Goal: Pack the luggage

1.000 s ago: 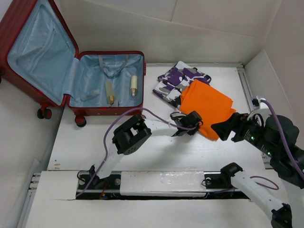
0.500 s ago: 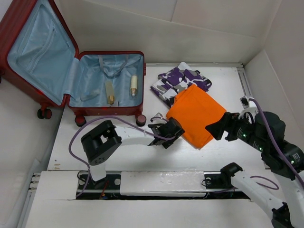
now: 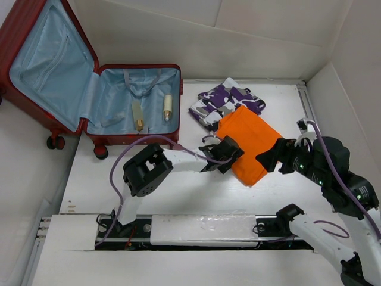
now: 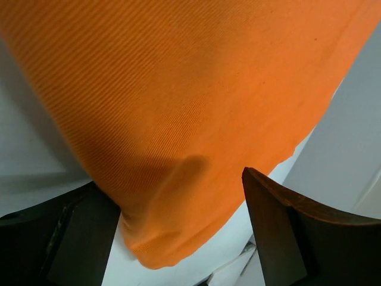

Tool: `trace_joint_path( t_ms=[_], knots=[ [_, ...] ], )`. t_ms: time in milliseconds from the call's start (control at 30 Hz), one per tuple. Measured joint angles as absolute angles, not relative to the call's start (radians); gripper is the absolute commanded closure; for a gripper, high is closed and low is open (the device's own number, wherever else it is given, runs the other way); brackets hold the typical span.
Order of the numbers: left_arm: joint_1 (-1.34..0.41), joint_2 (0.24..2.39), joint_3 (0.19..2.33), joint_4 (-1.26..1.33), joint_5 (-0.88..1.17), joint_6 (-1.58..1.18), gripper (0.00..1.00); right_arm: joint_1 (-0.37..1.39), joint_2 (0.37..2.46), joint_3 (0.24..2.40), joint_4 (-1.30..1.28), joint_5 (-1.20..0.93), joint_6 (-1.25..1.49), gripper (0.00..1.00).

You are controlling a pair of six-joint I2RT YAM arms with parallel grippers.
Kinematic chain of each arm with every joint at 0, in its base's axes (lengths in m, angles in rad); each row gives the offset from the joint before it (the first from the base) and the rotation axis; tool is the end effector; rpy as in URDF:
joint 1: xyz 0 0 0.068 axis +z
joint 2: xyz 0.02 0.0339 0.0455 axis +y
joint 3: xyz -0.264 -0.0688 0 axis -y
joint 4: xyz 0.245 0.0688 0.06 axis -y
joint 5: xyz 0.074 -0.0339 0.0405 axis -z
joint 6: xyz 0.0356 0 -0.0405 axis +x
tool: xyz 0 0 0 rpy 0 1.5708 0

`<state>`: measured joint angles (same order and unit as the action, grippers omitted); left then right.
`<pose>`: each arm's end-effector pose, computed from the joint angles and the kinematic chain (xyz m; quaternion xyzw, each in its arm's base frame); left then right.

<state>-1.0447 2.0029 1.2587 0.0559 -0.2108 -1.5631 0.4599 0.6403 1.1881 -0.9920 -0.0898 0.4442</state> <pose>0.2251 -0.3728 0.1623 -0.2739 0.8576 -0.3846 0.2038 0.0748 0.0406 0.4030 -0.0306 0.8444 0.2672 0.4633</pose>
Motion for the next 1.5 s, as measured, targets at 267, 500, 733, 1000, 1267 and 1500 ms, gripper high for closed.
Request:
trace_joint_path(
  t_ms=[267, 500, 733, 1000, 1267, 1500],
  knots=[
    [-1.034, 2.081, 1.336, 0.028, -0.222, -1.544, 0.87, 0.460, 0.647, 1.192, -0.986, -0.079, 0.444, 0.20],
    [-0.992, 2.008, 1.264, 0.020, -0.247, -1.440, 1.00, 0.460, 0.651, 1.240, -0.982, -0.077, 0.444, 0.20],
    [-0.960, 1.822, 1.260, -0.143, -0.272, -1.197, 1.00, 0.460, 0.669, 1.269, -0.967, -0.052, 0.438, 0.20],
    [-0.830, 1.643, 1.459, -0.329, -0.138, -0.890, 1.00, 0.460, 0.708, 1.269, -0.949, -0.001, 0.415, 0.20],
    [-0.402, 1.743, 1.911, -0.541, 0.105, -0.550, 1.00, 0.460, 0.743, 1.269, -0.904, 0.020, 0.392, 0.19],
    [-0.015, 1.902, 1.998, -0.562, 0.333, -0.403, 1.00, 0.460, 0.770, 1.269, -0.879, 0.019, 0.384, 0.19]
  ],
)
